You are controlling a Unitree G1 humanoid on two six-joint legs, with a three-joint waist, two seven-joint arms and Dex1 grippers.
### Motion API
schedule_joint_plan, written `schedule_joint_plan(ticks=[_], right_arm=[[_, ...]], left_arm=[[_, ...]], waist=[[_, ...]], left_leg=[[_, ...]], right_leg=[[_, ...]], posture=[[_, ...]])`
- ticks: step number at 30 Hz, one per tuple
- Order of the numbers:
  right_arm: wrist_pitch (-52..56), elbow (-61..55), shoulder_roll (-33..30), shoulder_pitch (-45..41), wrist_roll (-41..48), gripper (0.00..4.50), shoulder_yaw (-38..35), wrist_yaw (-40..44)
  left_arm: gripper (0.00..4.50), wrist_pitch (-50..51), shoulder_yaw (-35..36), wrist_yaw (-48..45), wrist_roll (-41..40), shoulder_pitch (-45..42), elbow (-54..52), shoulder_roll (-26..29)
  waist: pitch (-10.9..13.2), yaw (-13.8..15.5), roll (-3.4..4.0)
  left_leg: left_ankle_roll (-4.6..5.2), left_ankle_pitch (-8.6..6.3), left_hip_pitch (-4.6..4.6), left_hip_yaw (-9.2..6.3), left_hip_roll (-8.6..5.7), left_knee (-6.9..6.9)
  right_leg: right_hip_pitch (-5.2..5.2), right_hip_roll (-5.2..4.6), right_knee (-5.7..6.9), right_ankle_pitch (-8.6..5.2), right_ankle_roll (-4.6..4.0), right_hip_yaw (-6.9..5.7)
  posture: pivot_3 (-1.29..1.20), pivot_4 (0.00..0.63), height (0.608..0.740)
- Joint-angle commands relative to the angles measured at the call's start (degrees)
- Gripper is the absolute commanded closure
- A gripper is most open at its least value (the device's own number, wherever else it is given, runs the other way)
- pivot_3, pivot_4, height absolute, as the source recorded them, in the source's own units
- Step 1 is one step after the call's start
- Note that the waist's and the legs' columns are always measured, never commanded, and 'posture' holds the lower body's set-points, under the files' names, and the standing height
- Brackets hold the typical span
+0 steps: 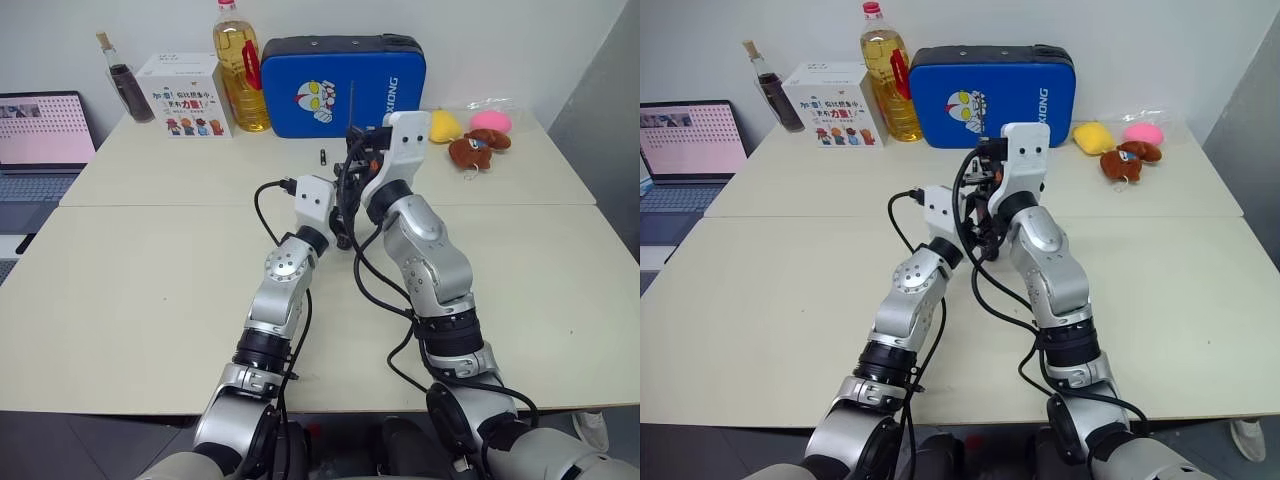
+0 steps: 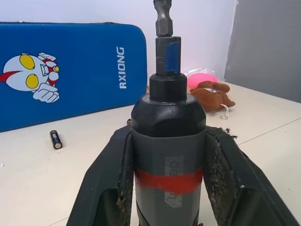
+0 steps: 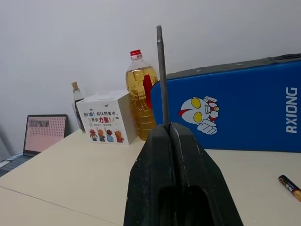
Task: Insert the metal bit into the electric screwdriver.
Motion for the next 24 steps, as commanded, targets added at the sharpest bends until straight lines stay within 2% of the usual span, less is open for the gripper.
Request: schedule_joint_plan(ticks=[1, 24], right_arm=[[0.08, -4.26, 1.78, -1.17, 1.26, 4.46, 0.46, 0.15], [0.68, -4.23, 0.19, 0.67, 0.30, 4.46, 0.71, -0.12]], left_arm=[[2.83, -0.03, -0.20, 0.16, 0.11, 0.00, -1.91, 0.05], [2.83, -0.32, 0.04, 0.13, 0.06, -0.27, -1.35, 0.34]], waist=[[0.00, 0.00, 0.00], [0.00, 0.00, 0.00]], left_leg=[[0.00, 0.00, 0.00, 0.00, 0.00, 0.00], [0.00, 0.00, 0.00, 0.00, 0.00, 0.00]], right_leg=[[0.00, 0.00, 0.00, 0.00, 0.00, 0.00], [0.00, 0.00, 0.00, 0.00, 0.00, 0.00]], posture=[[0.00, 0.150, 0.740], [0.00, 0.150, 0.740]])
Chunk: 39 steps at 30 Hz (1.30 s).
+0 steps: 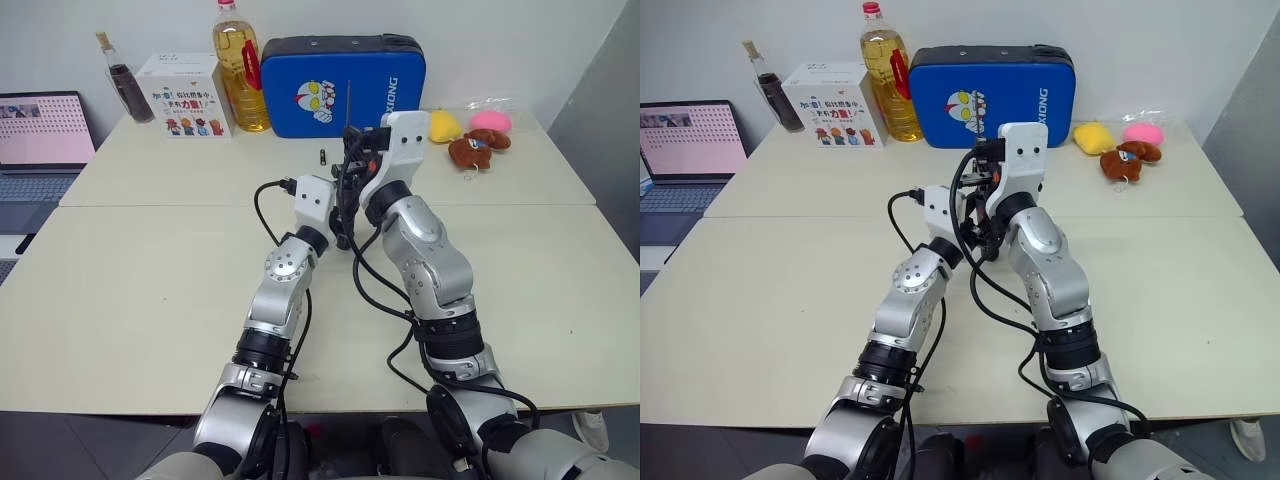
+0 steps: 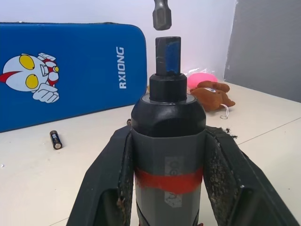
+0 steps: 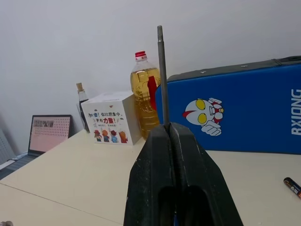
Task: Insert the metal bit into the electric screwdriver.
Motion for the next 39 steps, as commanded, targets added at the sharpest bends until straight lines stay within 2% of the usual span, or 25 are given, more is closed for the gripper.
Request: schedule_joint_plan(ticks=[1, 30, 39], right_arm=[[0.11, -2.81, 0.19, 0.32, -0.15, 4.46, 0.12, -0.03], [-1.22, 0.78, -1.45, 0.27, -2.58, 4.46, -1.78, -1.03], [-2.43, -0.60, -1.74, 1.45, -4.39, 4.46, 1.11, 0.69]], left_arm=[[2.83, -0.28, -0.01, 0.13, 0.06, -0.26, -1.38, 0.09], [2.83, -0.31, -0.19, 0.14, 0.06, -0.14, -1.83, 0.03], [2.83, -0.43, -0.31, 0.08, 0.12, -0.16, -1.90, -0.09]], waist=[[0.00, 0.00, 0.00], [0.00, 0.00, 0.00], [0.00, 0.00, 0.00]], left_leg=[[0.00, 0.00, 0.00, 0.00, 0.00, 0.00], [0.00, 0.00, 0.01, 0.00, 0.00, -0.01], [0.00, 0.00, 0.01, 0.00, 0.00, -0.01]], right_leg=[[0.00, 0.00, 0.00, 0.00, 0.00, 0.00], [0.00, 0.01, 0.00, 0.00, 0.00, 0.00], [0.00, 0.00, 0.00, 0.00, 0.00, 0.00]], posture=[[0.00, 0.150, 0.740], [0.00, 0.150, 0.740], [0.00, 0.150, 0.740]])
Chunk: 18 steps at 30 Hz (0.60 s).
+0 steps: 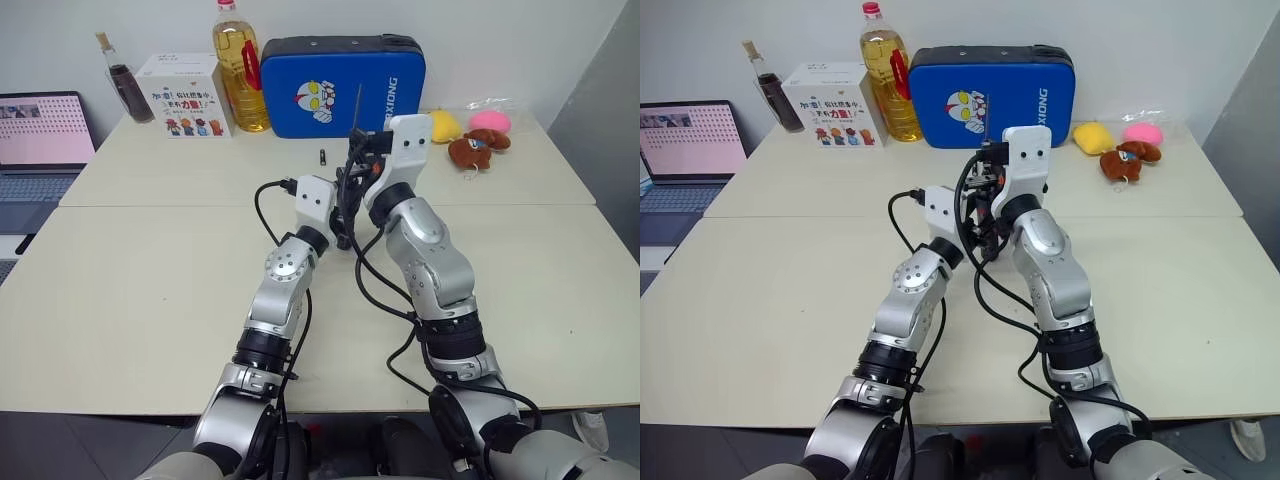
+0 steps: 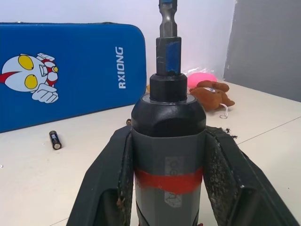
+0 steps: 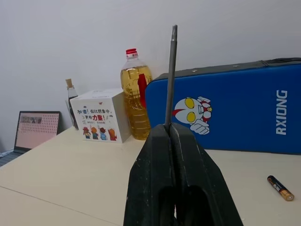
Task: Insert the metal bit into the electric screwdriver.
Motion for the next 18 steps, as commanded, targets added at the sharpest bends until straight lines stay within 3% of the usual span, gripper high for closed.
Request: schedule_joint_plan(ticks=[1, 18], right_arm=[[-1.20, -1.78, -0.14, 1.31, -1.07, 4.46, 1.73, 0.84], [1.40, -1.07, -0.82, 2.93, -1.86, 4.46, 3.22, 3.47]], left_arm=[[2.83, -0.43, -0.21, 0.08, 0.03, -0.15, -1.95, -0.11], [2.83, -0.51, -0.08, 0.38, 0.05, -0.46, -1.64, -0.19]], waist=[[0.00, 0.00, 0.00], [0.00, 0.00, 0.00]], left_leg=[[0.00, 0.00, 0.00, 0.00, 0.00, 0.00], [0.00, 0.00, 0.03, 0.00, 0.00, 0.00]], right_leg=[[0.00, 0.00, 0.00, 0.00, 0.00, 0.00], [0.02, 0.01, 0.00, 0.00, 0.00, 0.00]], posture=[[0.00, 0.150, 0.740], [0.00, 0.150, 0.740]])
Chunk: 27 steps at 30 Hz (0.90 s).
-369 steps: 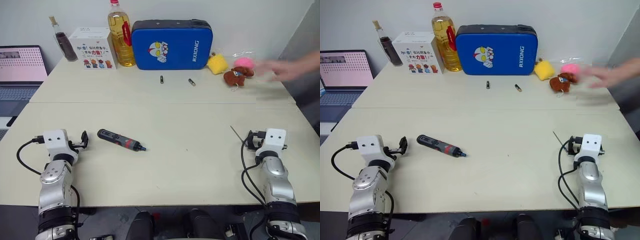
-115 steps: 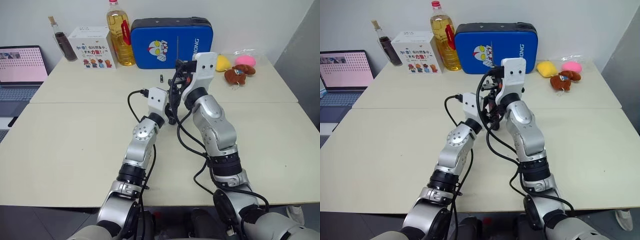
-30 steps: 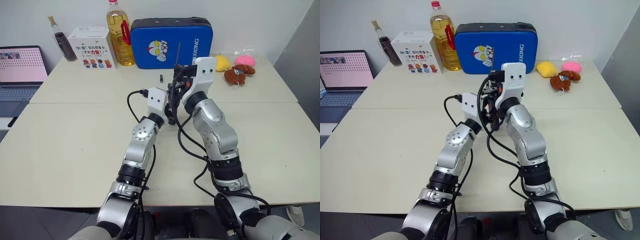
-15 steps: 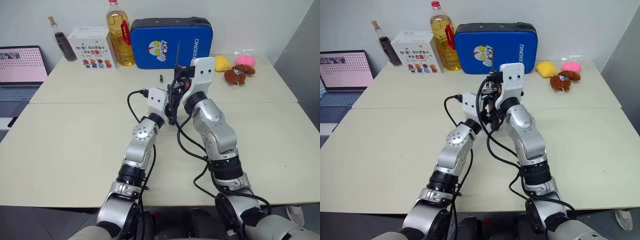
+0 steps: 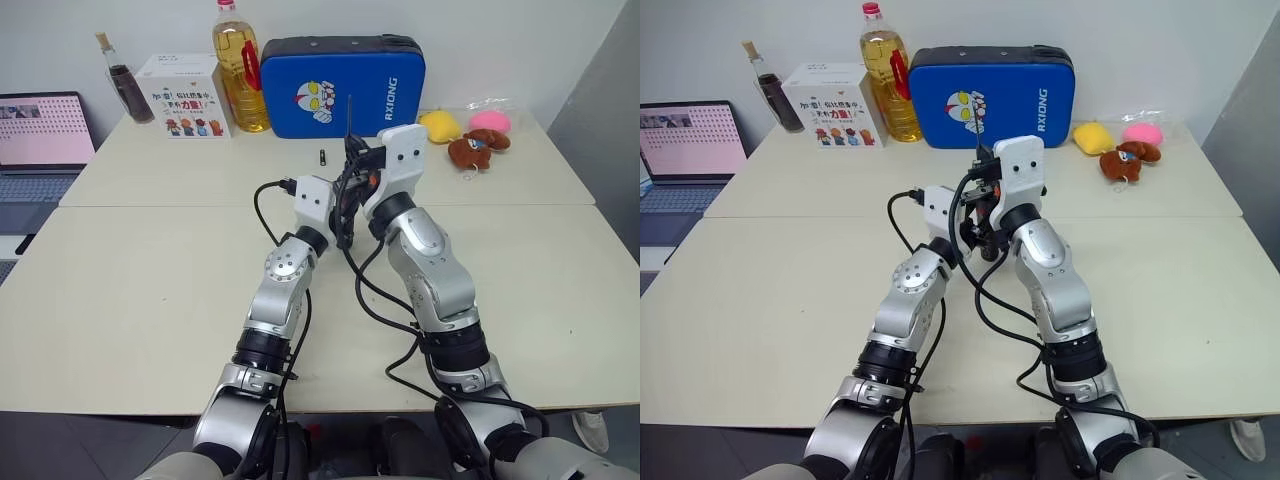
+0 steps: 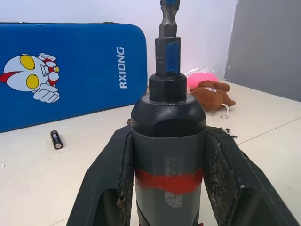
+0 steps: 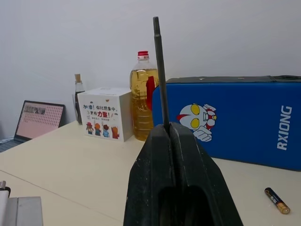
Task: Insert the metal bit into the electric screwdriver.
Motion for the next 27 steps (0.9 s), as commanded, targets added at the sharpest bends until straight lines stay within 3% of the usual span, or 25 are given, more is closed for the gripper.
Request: schedule_joint_plan(ticks=[1, 18, 27], right_arm=[[3.04, 2.07, 0.00, -0.60, 0.33, 4.46, -0.40, 0.29], [12.63, 2.51, -2.45, -5.39, 2.89, 4.46, -3.05, 2.88], [15.95, 1.19, -3.24, -3.81, 3.25, 4.46, -2.69, 3.72]], left_arm=[[2.83, -0.56, -0.21, -0.01, 0.05, -0.48, -1.62, -0.11], [2.83, -1.34, -0.59, -0.34, 0.34, 0.15, -1.60, 0.54], [2.83, -1.45, -0.76, -0.58, 0.61, -0.29, -1.33, 0.65]], waist=[[0.00, 0.00, 0.00], [-0.01, 0.01, 0.00], [-0.02, 0.01, 0.00]], left_leg=[[0.00, 0.00, 0.01, 0.00, 0.00, 0.00], [0.00, 0.00, 0.05, -0.01, 0.00, 0.00], [0.01, 0.00, 0.06, -0.01, -0.01, 0.00]], right_leg=[[0.00, 0.00, 0.00, 0.00, 0.00, 0.00], [0.06, 0.00, 0.00, 0.00, 0.00, 0.00], [0.08, 0.00, -0.01, 0.00, 0.00, -0.01]], posture=[[0.00, 0.150, 0.740], [0.00, 0.150, 0.740], [0.00, 0.150, 0.740]])
